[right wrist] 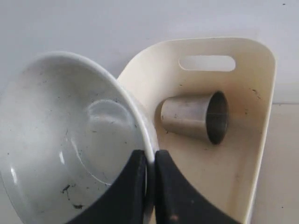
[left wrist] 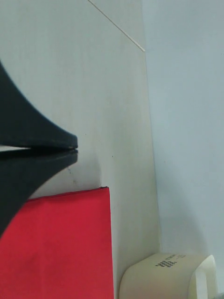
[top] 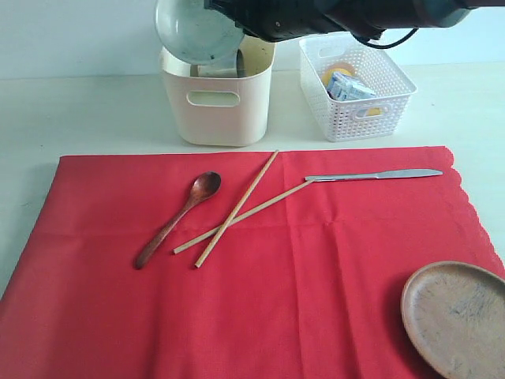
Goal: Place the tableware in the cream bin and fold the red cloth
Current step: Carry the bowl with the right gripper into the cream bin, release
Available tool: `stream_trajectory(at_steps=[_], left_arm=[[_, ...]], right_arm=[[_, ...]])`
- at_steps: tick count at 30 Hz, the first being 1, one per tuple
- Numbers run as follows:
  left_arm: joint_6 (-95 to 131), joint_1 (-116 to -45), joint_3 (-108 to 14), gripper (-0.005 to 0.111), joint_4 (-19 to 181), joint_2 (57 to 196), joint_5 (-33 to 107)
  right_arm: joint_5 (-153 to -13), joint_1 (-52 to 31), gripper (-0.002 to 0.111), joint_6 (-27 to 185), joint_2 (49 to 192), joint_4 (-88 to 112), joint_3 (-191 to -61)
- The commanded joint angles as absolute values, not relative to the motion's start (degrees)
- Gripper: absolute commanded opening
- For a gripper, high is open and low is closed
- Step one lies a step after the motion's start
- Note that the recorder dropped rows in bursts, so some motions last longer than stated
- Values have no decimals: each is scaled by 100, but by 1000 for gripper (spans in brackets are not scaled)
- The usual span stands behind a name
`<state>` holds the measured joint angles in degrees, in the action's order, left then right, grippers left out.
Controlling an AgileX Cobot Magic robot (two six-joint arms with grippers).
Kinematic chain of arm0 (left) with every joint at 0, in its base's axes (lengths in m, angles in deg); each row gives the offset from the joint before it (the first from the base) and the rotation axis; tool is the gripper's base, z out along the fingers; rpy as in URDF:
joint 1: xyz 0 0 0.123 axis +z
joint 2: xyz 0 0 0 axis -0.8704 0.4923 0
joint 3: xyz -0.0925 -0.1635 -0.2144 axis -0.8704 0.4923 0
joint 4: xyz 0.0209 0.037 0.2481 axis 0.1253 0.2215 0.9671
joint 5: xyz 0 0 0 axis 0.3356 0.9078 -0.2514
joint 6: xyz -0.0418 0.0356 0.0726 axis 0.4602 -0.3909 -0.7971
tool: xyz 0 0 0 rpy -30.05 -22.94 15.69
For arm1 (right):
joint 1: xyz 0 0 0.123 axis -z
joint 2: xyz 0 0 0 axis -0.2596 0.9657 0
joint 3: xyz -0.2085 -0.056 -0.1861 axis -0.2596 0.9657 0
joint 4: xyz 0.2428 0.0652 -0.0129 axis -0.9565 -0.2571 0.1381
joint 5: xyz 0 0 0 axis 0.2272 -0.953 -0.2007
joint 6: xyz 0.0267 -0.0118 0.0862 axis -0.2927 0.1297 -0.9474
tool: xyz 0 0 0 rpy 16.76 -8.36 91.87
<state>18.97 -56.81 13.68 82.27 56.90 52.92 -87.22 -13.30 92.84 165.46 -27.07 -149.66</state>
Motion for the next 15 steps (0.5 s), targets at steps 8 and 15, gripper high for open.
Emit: stream_trajectory(at_steps=[8, 15], left_arm=[[1938, -5713, 1369, 1, 8248, 5657, 5257], [1938, -5713, 1369, 1, 8248, 5657, 5257]], right_arm=[[-8495, -1316, 0, 9307, 16827, -2725, -15053], [-8507, -1316, 0, 9307, 16830, -2725, -15053]])
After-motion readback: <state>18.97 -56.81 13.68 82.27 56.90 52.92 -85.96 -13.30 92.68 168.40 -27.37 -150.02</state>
